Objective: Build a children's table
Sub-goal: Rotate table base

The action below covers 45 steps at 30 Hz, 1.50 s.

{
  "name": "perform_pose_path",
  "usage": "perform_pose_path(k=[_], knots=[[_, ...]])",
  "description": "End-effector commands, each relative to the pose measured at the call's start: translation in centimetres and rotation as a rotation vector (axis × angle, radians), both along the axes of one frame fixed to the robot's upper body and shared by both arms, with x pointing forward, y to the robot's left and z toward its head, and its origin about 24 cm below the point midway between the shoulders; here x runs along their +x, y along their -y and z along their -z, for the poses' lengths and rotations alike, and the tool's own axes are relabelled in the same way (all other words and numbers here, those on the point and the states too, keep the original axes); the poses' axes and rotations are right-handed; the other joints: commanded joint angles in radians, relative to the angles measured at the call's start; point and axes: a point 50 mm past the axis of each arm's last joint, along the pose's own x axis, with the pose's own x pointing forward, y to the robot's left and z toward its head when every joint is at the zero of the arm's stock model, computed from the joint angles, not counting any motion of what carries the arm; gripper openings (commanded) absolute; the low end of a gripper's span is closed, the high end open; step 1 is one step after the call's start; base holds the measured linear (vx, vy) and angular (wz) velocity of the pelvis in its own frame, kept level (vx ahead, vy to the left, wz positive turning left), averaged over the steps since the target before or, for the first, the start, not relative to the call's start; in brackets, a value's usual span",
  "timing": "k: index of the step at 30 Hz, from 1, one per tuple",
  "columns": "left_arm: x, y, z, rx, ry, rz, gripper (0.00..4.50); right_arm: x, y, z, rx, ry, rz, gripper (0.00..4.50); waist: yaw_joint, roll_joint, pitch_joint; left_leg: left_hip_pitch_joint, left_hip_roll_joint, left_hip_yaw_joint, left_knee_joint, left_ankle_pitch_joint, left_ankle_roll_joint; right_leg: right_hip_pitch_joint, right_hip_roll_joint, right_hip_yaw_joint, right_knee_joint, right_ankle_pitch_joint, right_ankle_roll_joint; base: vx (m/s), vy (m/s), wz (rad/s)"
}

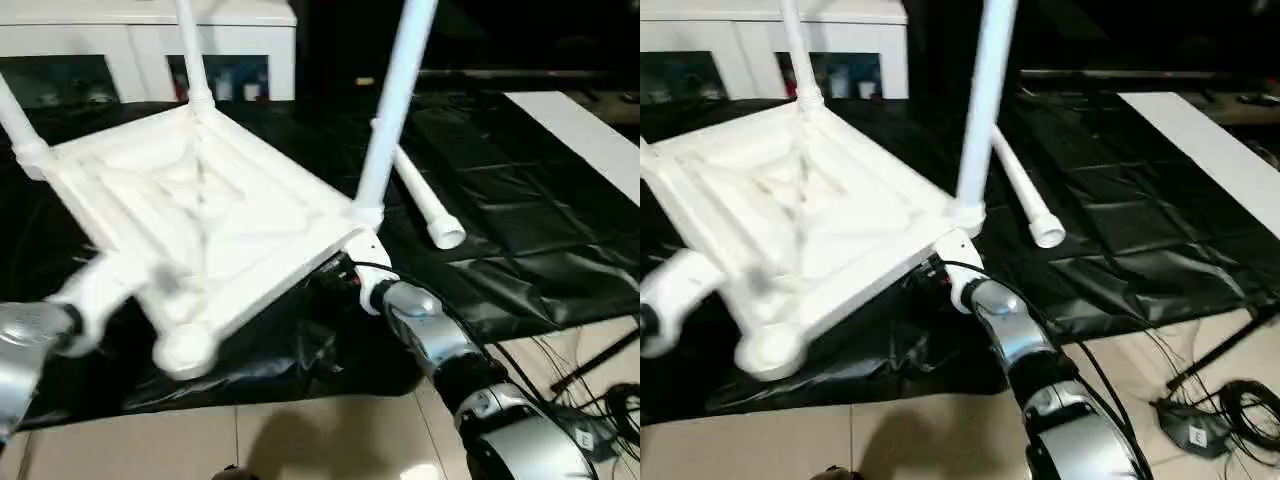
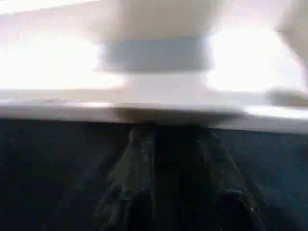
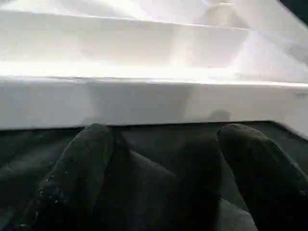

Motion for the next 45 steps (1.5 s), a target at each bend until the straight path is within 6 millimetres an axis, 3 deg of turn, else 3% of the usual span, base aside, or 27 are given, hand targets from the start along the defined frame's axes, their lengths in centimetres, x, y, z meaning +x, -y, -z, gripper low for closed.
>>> perform_pose_path(k=[1,2,4,8,11,13,17,22,28,30,31,33,34,40,41,45], knots=[[-0.2,2.2,-0.2,-0.049,-0.012,0.113,1.28,0.1,0.3,0.2,-0.005,-0.004,-0.004,3.94,-0.008,0.032,-0.059,0.041,0.024,-0.014,-0.072,-0.291,-0.044,0.027,-0.043,0.033,-0.060,-0.029,-0.206,0.000,0.000,0.00],[-0.2,2.2,-0.2,-0.049,-0.012,0.113,1.28,0.1,0.3,0.2,-0.005,-0.004,-0.004,3.94,-0.008,0.033,-0.058,0.042,0.023,-0.013,-0.071,-0.304,-0.049,0.025,-0.043,0.034,-0.062,-0.044,-0.202,0.000,0.000,0.00],[-0.2,4.7,-0.2,-0.114,-0.008,0.190,1.28,0.2,-0.1,0.1,0.023,-0.008,-0.023,3.94,-0.010,0.032,-0.058,0.042,0.023,-0.013,-0.072,-0.315,-0.054,0.026,-0.043,0.035,-0.062,-0.058,-0.198,0.000,0.000,0.00],[0.7,7.7,0.5,-0.156,0.015,0.265,1.28,0.0,-0.9,0.0,0.043,-0.012,-0.076,3.94,-0.009,0.032,-0.057,0.044,0.023,-0.013,-0.072,-0.342,-0.058,0.023,-0.044,0.035,-0.068,-0.105,-0.190,0.000,0.000,0.00],[1.0,9.3,0.9,-0.182,0.022,0.309,1.28,-0.2,-1.3,0.0,0.053,-0.008,-0.113,3.94,-0.013,0.032,-0.057,0.035,0.022,-0.016,-0.074,-0.337,-0.057,0.029,-0.047,0.035,-0.069,-0.123,-0.183,0.000,0.000,0.00],[1.2,10.3,1.0,-0.207,0.033,0.331,1.28,-0.4,-1.5,0.0,0.059,-0.005,-0.140,3.94,-0.015,0.030,-0.057,0.038,0.022,-0.016,-0.072,-0.344,-0.054,0.026,-0.046,0.035,-0.073,-0.143,-0.180,0.000,0.000,0.00],[2.1,12.1,1.1,-0.209,0.071,0.357,1.28,-0.7,-1.9,0.1,0.067,0.004,-0.196,3.94,-0.017,0.037,-0.060,0.037,0.021,-0.016,-0.070,-0.341,-0.051,0.027,-0.046,0.034,-0.074,-0.132,-0.187,0.000,0.000,0.00],[3.4,14.2,1.2,-0.239,0.141,0.382,1.28,-0.9,-1.8,0.0,0.062,0.030,-0.229,3.94,-0.016,0.036,-0.063,0.035,0.020,-0.015,-0.065,-0.300,-0.033,0.032,-0.044,0.033,-0.069,-0.065,-0.208,0.000,0.000,0.00],[5.3,14.0,1.7,-0.168,0.230,0.286,1.28,0.2,-0.1,-0.9,0.053,0.083,-0.107,3.94,-0.012,0.035,-0.064,0.035,0.020,-0.014,-0.062,-0.275,-0.018,0.034,-0.044,0.031,-0.067,-0.037,-0.218,0.000,0.000,0.00],[6.3,13.3,1.7,-0.136,0.287,0.211,1.28,0.9,1.2,-2.0,0.078,0.132,-0.024,3.94,-0.010,0.033,-0.063,0.035,0.020,-0.013,-0.062,-0.276,-0.015,0.035,-0.043,0.032,-0.070,-0.046,-0.207,0.000,0.000,0.00],[6.8,12.9,1.6,-0.126,0.325,0.174,1.28,1.2,1.8,-2.6,0.081,0.157,0.014,3.94,-0.007,0.033,-0.064,0.041,0.019,-0.011,-0.060,-0.287,-0.016,0.031,-0.041,0.032,-0.073,-0.051,-0.198,0.000,0.000,0.00],[7.2,12.8,1.4,-0.124,0.358,0.148,1.28,1.4,2.3,-3.1,0.094,0.175,0.041,3.94,-0.009,0.031,-0.065,0.031,0.018,-0.016,-0.063,-0.270,-0.017,0.039,-0.044,0.030,-0.069,-0.057,-0.186,0.000,0.000,0.00],[7.4,12.7,1.3,-0.130,0.384,0.133,1.28,1.5,2.6,-3.4,0.109,0.187,0.059,3.94,-0.012,0.031,-0.064,0.033,0.019,-0.016,-0.063,-0.281,-0.016,0.036,-0.044,0.030,-0.072,-0.072,-0.181,0.000,0.000,0.00],[8.3,13.9,0.6,-0.253,0.513,0.047,1.28,2.0,4.9,-5.4,0.156,0.256,0.180,3.94,-0.008,0.031,-0.065,0.034,0.018,-0.013,-0.058,-0.262,-0.011,0.034,-0.041,0.031,-0.073,-0.052,-0.186,0.000,0.000,0.00],[8.3,14.2,0.6,-0.287,0.516,0.034,1.28,1.9,5.1,-5.6,0.148,0.264,0.194,3.94,-0.004,0.036,-0.065,0.035,0.018,-0.014,-0.058,-0.260,-0.012,0.034,-0.042,0.031,-0.073,-0.044,-0.183,0.000,0.000,0.00],[7.5,14.3,-0.1,-0.433,0.533,0.024,1.28,1.5,5.5,-5.9,0.155,0.252,0.233,3.94,-0.007,0.032,-0.066,0.028,0.018,-0.016,-0.059,-0.243,-0.010,0.039,-0.043,0.029,-0.067,-0.003,-0.190,0.000,0.000,0.00]])
